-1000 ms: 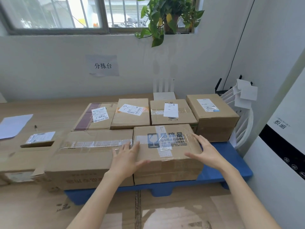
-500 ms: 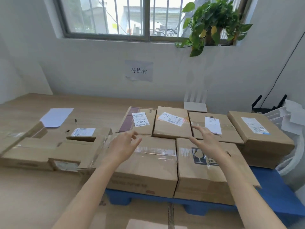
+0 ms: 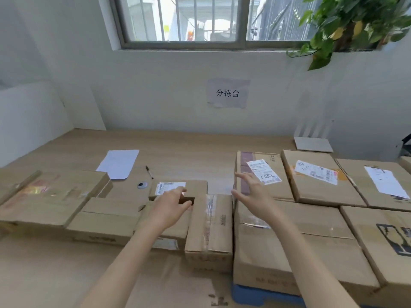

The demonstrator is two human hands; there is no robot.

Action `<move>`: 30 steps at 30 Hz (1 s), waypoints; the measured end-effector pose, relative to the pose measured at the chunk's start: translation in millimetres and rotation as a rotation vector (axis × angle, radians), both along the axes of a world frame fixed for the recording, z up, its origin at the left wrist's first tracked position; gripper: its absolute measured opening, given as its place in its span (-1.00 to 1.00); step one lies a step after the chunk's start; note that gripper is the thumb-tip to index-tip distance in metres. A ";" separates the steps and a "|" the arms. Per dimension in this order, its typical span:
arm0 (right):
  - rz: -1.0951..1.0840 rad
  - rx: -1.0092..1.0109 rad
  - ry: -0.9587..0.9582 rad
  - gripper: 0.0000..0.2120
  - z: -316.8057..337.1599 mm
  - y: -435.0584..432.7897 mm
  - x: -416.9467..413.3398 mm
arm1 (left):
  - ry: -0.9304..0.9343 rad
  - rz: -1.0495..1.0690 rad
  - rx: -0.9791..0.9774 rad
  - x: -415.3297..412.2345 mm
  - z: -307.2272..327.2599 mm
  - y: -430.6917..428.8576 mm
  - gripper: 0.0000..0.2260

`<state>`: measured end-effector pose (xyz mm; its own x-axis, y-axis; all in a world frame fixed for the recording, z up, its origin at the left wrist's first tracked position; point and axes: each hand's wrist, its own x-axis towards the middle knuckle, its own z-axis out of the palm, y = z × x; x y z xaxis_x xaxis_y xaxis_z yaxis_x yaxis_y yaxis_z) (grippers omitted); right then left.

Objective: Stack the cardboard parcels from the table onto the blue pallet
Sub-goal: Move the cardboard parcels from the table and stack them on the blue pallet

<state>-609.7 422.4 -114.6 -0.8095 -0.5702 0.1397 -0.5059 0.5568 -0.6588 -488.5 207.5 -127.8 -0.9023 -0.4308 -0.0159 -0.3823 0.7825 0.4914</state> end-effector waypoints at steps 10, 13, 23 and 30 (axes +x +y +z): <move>-0.171 0.153 -0.320 -0.36 -77.7 -92.6 24.6 | -0.289 -0.178 0.056 5.8 -88.3 -48.0 -0.23; -0.216 0.219 -0.389 -0.38 -102.3 -100.7 23.6 | -0.337 -0.231 0.077 3.5 -106.5 -48.4 -0.13; -0.433 0.435 -0.335 -0.17 -148.5 -110.0 24.2 | -0.402 -0.394 0.069 -9.8 -144.2 -42.9 0.22; -0.465 0.311 -0.406 -0.10 -150.8 -112.8 18.5 | -0.332 -0.459 0.062 -7.5 -155.0 -32.0 0.30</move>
<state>-591.2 309.7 -265.3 -0.9334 -0.1157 -0.3398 0.0839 0.8502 -0.5198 -496.0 175.5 -282.8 -0.9390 0.0153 -0.3435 -0.1516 0.8782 0.4537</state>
